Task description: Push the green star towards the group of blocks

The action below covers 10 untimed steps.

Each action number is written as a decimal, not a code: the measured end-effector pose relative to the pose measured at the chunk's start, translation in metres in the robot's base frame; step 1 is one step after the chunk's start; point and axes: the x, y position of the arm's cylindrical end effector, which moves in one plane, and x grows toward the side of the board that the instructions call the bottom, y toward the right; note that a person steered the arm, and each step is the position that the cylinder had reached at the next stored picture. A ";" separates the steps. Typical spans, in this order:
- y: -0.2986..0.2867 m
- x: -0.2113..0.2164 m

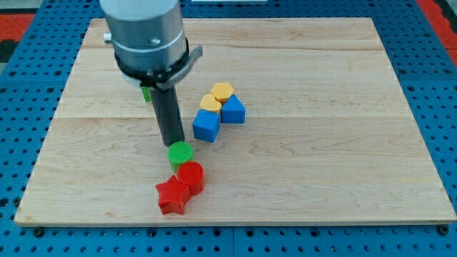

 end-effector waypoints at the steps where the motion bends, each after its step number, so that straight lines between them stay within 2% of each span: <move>1: -0.024 0.005; 2: -0.101 -0.020; 3: -0.128 -0.072; 4: -0.081 -0.141; 5: -0.050 -0.171; 6: -0.017 -0.124; 7: -0.045 -0.064; 8: -0.046 -0.023; 9: -0.053 -0.054; 10: -0.097 -0.038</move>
